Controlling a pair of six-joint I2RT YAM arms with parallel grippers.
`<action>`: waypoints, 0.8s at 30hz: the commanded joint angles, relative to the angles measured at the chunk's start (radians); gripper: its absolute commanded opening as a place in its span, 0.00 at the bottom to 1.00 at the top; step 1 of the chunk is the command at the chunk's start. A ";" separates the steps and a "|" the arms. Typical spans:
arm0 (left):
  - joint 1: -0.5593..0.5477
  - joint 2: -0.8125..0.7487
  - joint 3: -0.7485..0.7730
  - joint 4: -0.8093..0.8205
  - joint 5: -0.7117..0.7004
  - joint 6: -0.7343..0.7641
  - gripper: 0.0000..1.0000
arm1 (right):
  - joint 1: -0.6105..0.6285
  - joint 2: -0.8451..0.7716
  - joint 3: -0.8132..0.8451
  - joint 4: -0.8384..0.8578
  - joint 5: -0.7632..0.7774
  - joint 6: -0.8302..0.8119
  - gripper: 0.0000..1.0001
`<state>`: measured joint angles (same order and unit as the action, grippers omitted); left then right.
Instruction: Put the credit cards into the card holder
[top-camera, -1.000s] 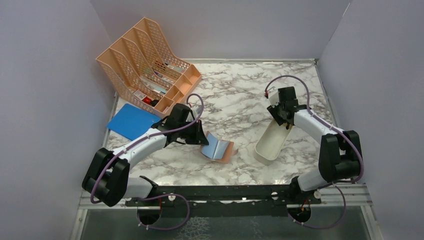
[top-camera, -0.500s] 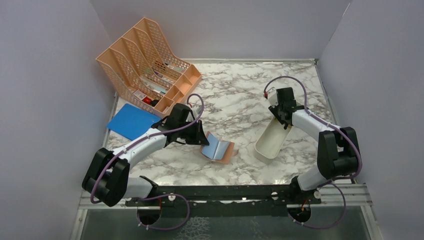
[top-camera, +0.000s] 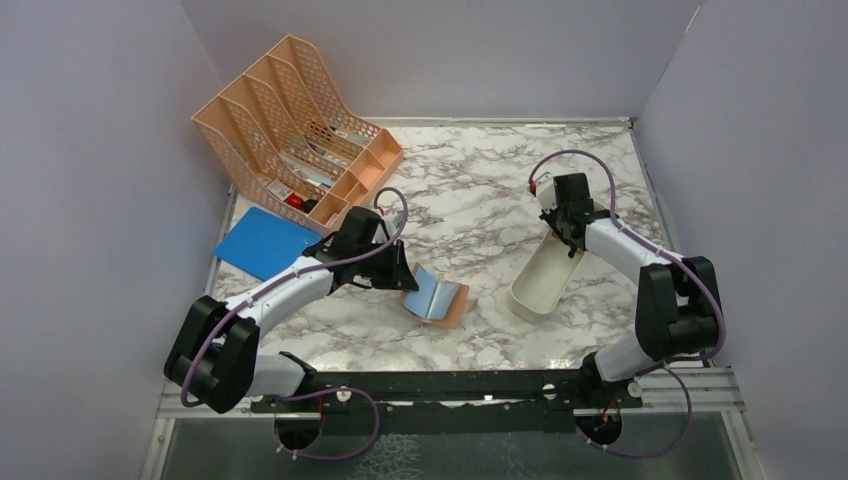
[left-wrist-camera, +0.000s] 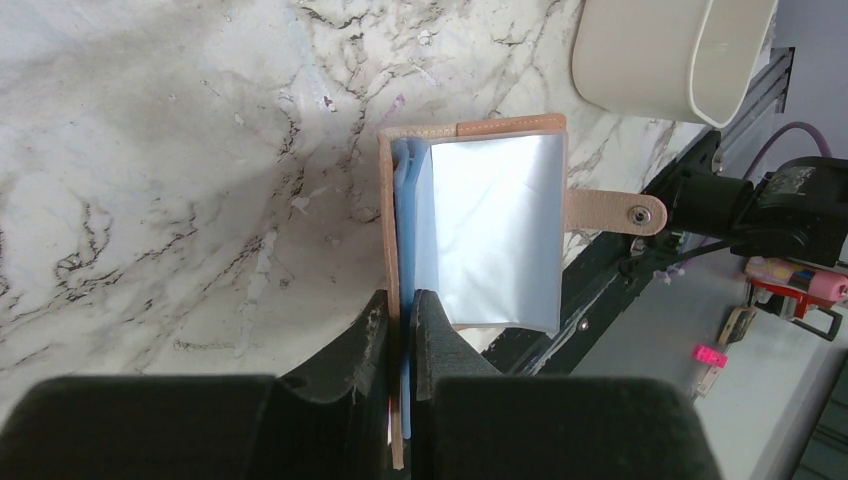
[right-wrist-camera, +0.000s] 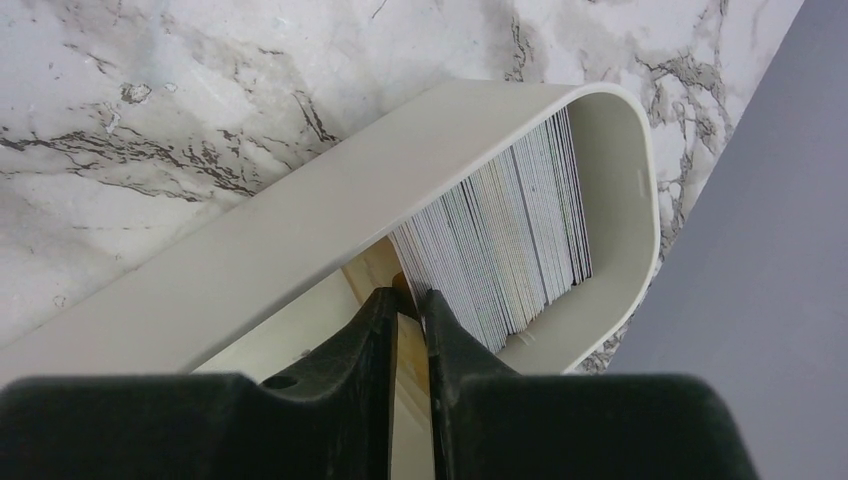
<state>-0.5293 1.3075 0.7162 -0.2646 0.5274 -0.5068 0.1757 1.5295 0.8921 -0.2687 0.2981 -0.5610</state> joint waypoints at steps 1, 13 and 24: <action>0.006 -0.019 0.020 0.015 0.020 0.013 0.08 | -0.005 -0.023 0.030 -0.017 0.012 0.032 0.17; 0.006 -0.013 0.022 0.016 0.015 0.010 0.08 | -0.005 -0.061 0.078 -0.108 -0.032 0.084 0.06; 0.006 -0.014 0.016 0.018 -0.013 0.004 0.08 | -0.005 -0.134 0.138 -0.259 -0.175 0.184 0.01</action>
<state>-0.5293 1.3075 0.7162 -0.2642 0.5262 -0.5072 0.1753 1.4631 0.9810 -0.4618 0.1867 -0.4374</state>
